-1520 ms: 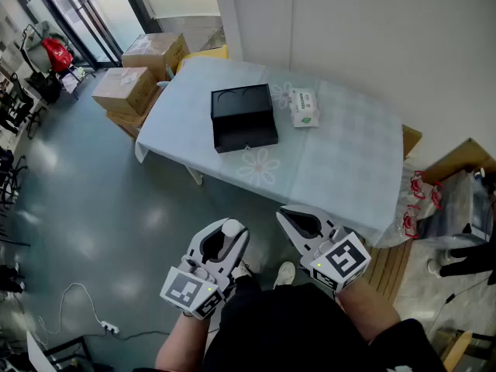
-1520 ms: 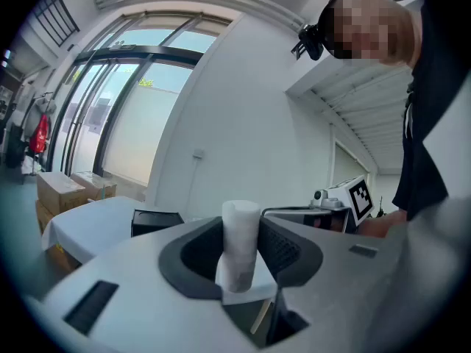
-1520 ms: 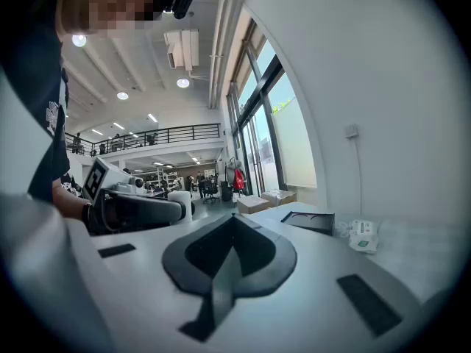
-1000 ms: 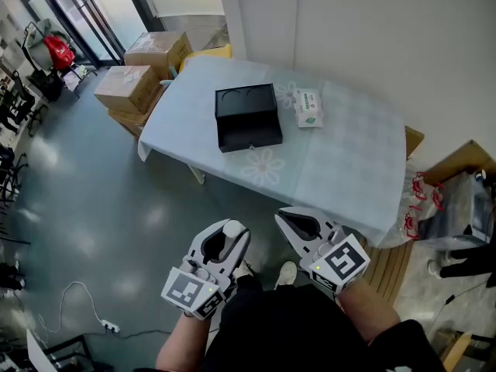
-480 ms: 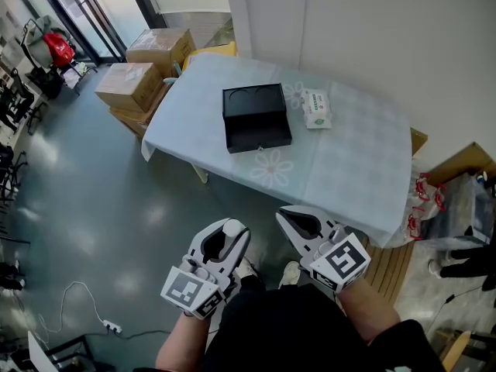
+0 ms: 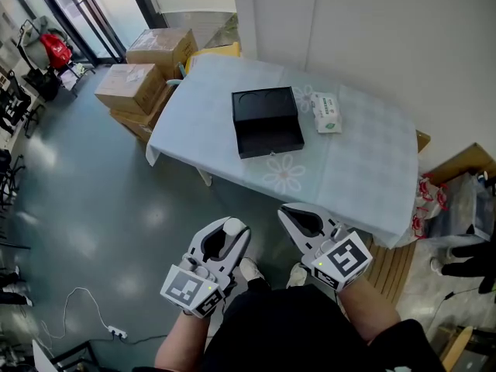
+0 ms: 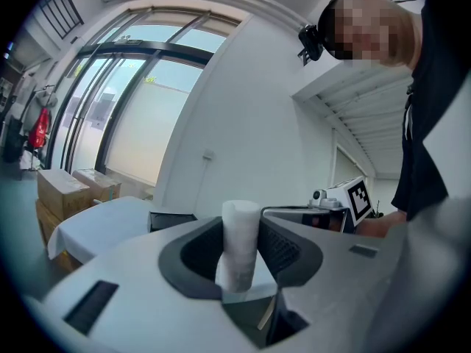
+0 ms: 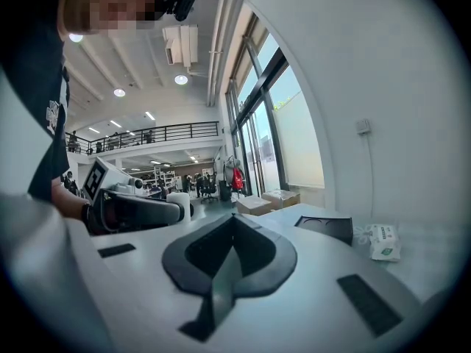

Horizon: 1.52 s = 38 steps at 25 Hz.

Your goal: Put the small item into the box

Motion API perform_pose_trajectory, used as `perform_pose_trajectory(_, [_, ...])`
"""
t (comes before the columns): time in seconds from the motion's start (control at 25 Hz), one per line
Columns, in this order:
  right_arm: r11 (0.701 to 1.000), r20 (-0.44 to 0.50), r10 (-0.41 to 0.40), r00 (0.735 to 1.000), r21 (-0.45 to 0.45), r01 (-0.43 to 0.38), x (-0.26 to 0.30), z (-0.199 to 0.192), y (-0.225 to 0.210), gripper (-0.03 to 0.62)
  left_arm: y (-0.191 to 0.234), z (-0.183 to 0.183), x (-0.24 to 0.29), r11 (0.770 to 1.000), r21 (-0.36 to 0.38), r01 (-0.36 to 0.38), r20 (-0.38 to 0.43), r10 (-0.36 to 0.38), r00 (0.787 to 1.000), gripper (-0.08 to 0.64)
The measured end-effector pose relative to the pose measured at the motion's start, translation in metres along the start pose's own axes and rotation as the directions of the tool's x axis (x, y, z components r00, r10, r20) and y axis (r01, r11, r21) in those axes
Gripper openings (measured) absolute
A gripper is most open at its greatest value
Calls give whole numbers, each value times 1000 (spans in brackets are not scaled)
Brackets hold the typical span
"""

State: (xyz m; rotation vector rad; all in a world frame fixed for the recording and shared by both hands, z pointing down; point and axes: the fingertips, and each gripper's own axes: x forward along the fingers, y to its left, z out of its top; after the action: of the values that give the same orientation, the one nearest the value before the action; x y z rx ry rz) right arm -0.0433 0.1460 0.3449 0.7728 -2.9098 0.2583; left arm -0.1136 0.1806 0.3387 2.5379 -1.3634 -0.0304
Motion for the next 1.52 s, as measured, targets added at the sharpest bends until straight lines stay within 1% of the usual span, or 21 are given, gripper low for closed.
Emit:
perform_pose_trajectory(0.24, [1000, -1, -26, 1000, 15, 26, 30, -2, 6, 9, 30, 2, -8, 1000, 5, 23, -16, -23, 1000, 141])
perform_pose_trajectory(0.48, [999, 14, -46, 999, 16, 45, 63, 2, 16, 9, 60, 10, -21, 999, 25, 46, -17, -46, 999, 140])
perform_pose_trajectory(0.64, [999, 23, -51, 998, 7, 51, 80, 7, 26, 9, 77, 14, -32, 998, 34, 49, -11, -49, 999, 140])
perform_pose_trajectory(0.76, [998, 20, -60, 998, 6, 60, 85, 8, 25, 9, 85, 14, -34, 999, 26, 45, -8, -45, 999, 141])
perform_pose_trajectory(0.96, [996, 18, -86, 996, 14, 85, 82, 8, 8, 9, 88, 13, -23, 998, 21, 51, -9, -51, 999, 140])
perform_pose_trajectory(1.16, [996, 25, -88, 996, 14, 88, 80, 14, -16, 9, 89, 17, -2, 999, 21, 43, -5, -43, 999, 141])
perform_pose_trajectory(1.52, [996, 25, -87, 996, 24, 86, 81, 21, -85, 9, 93, 23, 64, 999, 19, 34, -15, -34, 999, 140])
